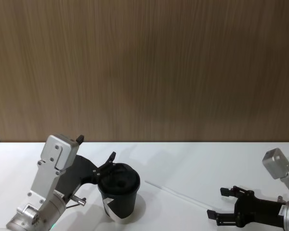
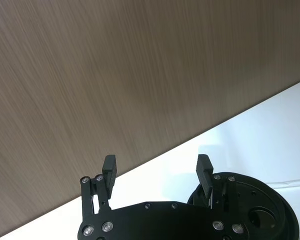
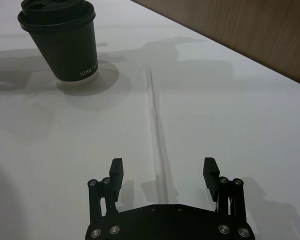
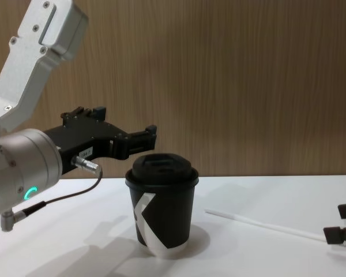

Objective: Pick up the straw with one hand, pass it to the other hand, and insert it into the cup.

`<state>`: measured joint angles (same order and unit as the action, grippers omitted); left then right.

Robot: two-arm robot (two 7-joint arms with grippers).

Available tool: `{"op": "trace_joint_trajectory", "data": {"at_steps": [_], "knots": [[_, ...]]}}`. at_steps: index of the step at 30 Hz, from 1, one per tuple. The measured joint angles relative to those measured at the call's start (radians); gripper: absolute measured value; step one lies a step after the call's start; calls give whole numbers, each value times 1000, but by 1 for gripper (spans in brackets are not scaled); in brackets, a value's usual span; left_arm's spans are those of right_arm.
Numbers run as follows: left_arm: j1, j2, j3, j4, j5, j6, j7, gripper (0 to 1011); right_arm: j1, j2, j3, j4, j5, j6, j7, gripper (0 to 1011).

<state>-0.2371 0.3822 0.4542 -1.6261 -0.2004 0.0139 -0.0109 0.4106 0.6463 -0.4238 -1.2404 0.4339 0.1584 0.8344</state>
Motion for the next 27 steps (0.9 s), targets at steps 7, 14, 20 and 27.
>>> {"op": "trace_joint_trajectory", "data": {"at_steps": [7, 14, 20, 27], "knots": [[0, 0, 0, 0, 0, 0, 0, 1003, 6, 0, -13, 7, -3, -5, 1, 1001], [0, 0, 0, 0, 0, 0, 0, 1003, 10, 1, -23, 10, -5, -11, 0, 1001], [0, 0, 0, 0, 0, 0, 0, 1003, 14, 3, -31, 12, -7, -14, -1, 1001], [0, 0, 0, 0, 0, 0, 0, 1003, 18, 5, -41, 14, -9, -16, -4, 1001]]}}
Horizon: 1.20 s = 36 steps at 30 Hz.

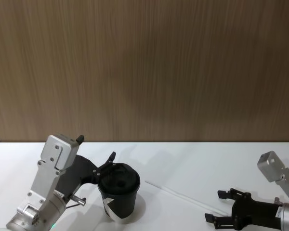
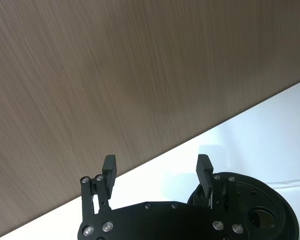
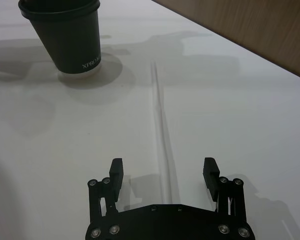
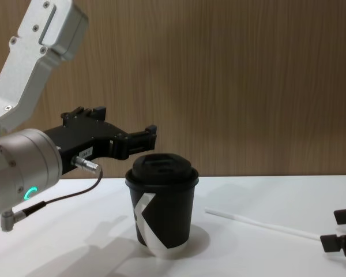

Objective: Pick up the straw with one hand, pass it to the other hand, and insert it into the cup.

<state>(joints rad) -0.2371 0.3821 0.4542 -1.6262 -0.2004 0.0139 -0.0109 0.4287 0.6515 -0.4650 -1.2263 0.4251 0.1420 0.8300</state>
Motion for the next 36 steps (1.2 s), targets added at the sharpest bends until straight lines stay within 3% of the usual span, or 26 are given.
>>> {"op": "trace_joint_trajectory", "data": {"at_steps": [18, 27, 36], "knots": [[0, 0, 0, 0, 0, 0, 0, 1003, 16, 3, -28, 11, -3, 2, -1, 993], [0, 0, 0, 0, 0, 0, 0, 1003, 22, 5, -39, 14, -4, 2, -1, 788], [0, 0, 0, 0, 0, 0, 0, 1003, 28, 8, -51, 17, -2, 1, 0, 504]]}}
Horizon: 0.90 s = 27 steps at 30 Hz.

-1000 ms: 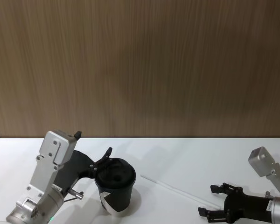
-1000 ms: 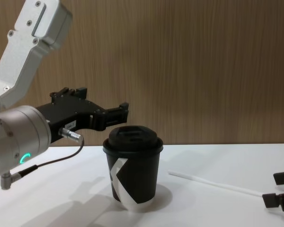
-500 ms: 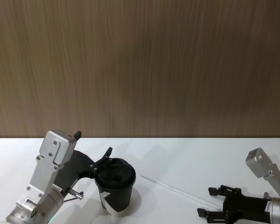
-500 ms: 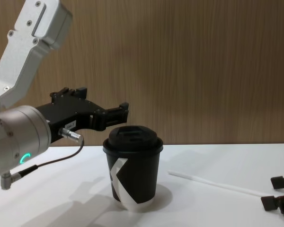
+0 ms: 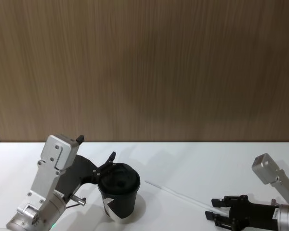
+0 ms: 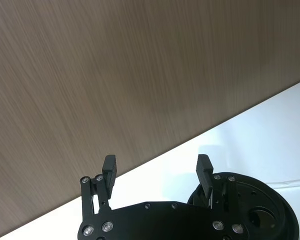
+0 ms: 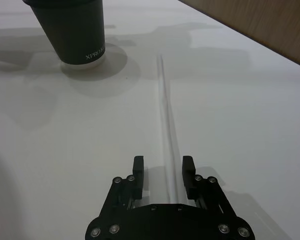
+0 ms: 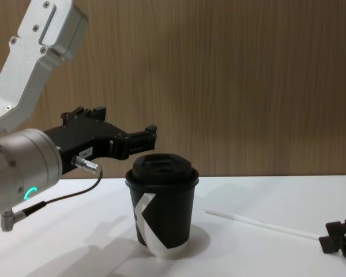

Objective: Pick up the straw with one hand, pass it to the other hand, and insert it into the cup.

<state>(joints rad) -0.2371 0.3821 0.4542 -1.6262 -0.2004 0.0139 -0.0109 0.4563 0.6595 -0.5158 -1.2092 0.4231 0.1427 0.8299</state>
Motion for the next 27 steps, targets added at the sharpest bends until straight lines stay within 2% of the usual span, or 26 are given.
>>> {"op": "trace_joint_trajectory", "data": {"at_steps": [11, 14, 17, 27], "knots": [[0, 0, 0, 0, 0, 0, 0, 1003, 4, 5, -12, 2, 3, 0, 3, 134], [0, 0, 0, 0, 0, 0, 0, 1003, 6, 6, -15, 2, 5, -1, 3, 76], [0, 0, 0, 0, 0, 0, 0, 1003, 7, 8, -18, 3, 6, -1, 4, 38], [0, 0, 0, 0, 0, 0, 0, 1003, 9, 11, -23, 3, 14, -2, 0, 2]]}}
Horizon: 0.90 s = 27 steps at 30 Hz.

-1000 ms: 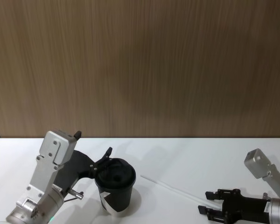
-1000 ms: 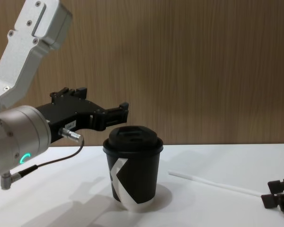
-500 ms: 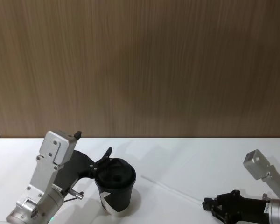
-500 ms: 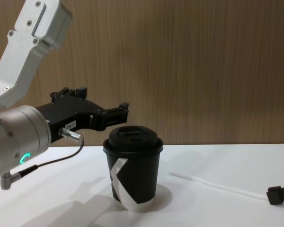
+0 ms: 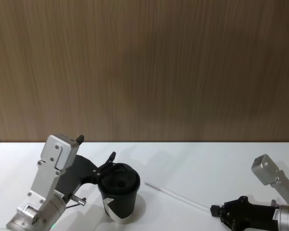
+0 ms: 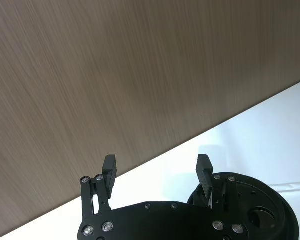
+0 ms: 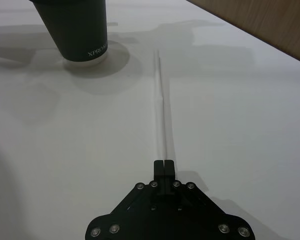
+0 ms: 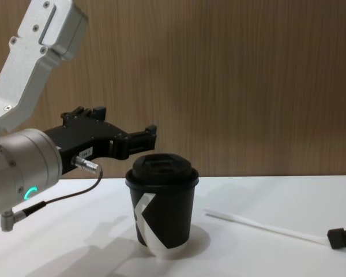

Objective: Pick up the straw with one hand, pass it to the other hand, and insert it into the cup.

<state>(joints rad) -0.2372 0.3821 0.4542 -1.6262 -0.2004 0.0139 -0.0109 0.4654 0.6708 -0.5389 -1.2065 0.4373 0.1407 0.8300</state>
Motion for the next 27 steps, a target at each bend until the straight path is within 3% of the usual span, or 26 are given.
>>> {"op": "trace_joint_trajectory", "data": {"at_steps": [6, 13, 18, 27], "knots": [[0, 0, 0, 0, 0, 0, 0, 1003, -4, -1, 9, -4, 12, 1, -24, 2], [0, 0, 0, 0, 0, 0, 0, 1003, -18, -10, 47, -18, 46, -6, -76, 2], [0, 0, 0, 0, 0, 0, 0, 1003, -30, -24, 91, -30, 90, -21, -116, 2], [0, 0, 0, 0, 0, 0, 0, 1003, -45, -44, 146, -45, 164, -48, -136, 2]]}}
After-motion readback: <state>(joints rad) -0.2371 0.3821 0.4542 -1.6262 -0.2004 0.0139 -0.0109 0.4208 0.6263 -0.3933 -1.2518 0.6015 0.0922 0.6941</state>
